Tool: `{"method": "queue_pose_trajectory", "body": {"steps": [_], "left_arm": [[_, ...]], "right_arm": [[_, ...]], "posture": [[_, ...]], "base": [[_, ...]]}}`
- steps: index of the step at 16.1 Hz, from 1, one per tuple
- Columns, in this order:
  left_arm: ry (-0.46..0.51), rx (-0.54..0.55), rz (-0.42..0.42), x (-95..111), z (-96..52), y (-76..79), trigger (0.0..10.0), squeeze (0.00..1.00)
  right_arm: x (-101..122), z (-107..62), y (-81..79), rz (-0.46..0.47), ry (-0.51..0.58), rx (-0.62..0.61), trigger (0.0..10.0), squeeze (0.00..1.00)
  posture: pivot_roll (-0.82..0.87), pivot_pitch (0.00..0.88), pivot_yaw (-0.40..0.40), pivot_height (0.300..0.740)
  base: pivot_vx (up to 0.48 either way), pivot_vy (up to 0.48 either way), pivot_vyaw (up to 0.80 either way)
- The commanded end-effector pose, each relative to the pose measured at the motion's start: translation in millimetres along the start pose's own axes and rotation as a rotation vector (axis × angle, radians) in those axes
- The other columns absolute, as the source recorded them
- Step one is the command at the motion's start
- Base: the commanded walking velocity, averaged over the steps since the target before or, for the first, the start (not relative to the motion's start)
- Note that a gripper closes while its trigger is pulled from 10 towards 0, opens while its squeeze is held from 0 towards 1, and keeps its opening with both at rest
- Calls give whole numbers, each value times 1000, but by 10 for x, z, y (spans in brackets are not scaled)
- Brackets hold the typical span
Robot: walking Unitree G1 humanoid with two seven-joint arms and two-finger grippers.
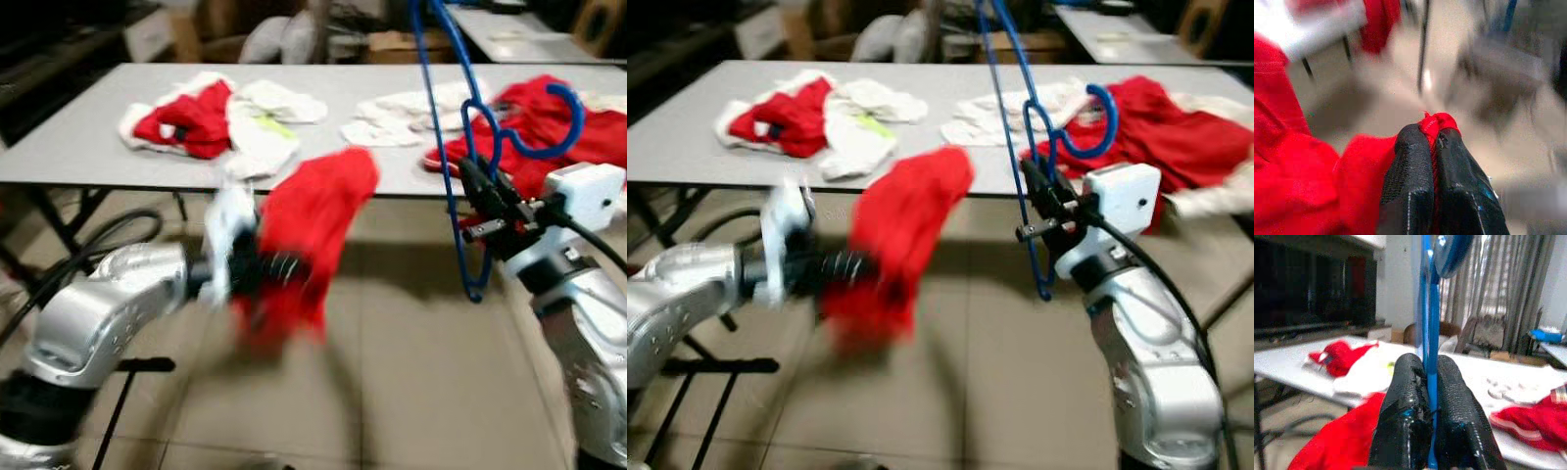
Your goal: Hang hanger
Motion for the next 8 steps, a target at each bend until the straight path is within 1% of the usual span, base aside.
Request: {"method": "queue_pose_trajectory", "body": {"steps": [1,2,3,4,5,6,7,8], "left_arm": [[-84,-11,42,-85,82,2,0,0],[-128,36,41,-173,153,-66,0,0],[-119,106,7,-193,236,-154,0,0],[-123,240,-39,-218,339,-329,0,0],[-146,329,-52,-238,372,-452,0,0],[-157,386,-35,-221,363,-559,0,0],[-146,423,-3,-185,356,-628,0,0],[-140,492,84,-123,339,-750,0,0]], "right_arm": [[-83,-89,5,-4,-69,29,10000,0],[-179,-148,-8,-17,-133,47,10000,0],[-280,-202,1,-11,-201,38,10000,0],[-407,-279,21,-4,-289,31,10000,0],[-494,-349,-1,-27,-345,69,10000,0],[-598,-444,-42,-37,-420,119,10000,0],[-659,-505,-72,-46,-464,151,10000,0],[-755,-617,-135,-50,-533,209,10000,0]], "posture": [[-137,0,78,740],[-139,0,78,740],[-139,0,78,740],[-143,0,83,740],[-151,0,93,740],[-151,0,95,740],[-151,0,95,740],[-152,0,101,740]], "base": [[0,0,0],[0,0,0],[0,0,0],[0,0,0],[0,0,0],[0,0,0],[0,0,0],[0,0,0]]}}
Point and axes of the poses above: a point about 5 cm out from each wrist's last joint towards the gripper, its own z axis pointing out of the wrist towards the gripper, its own x axis along the axis of the wrist's last joint, y = z × x, the point moved 1 cm from there along z, pointing out of the wrist towards the gripper, and after that the axes turned 1 degree about z, right-handed, at the moved point
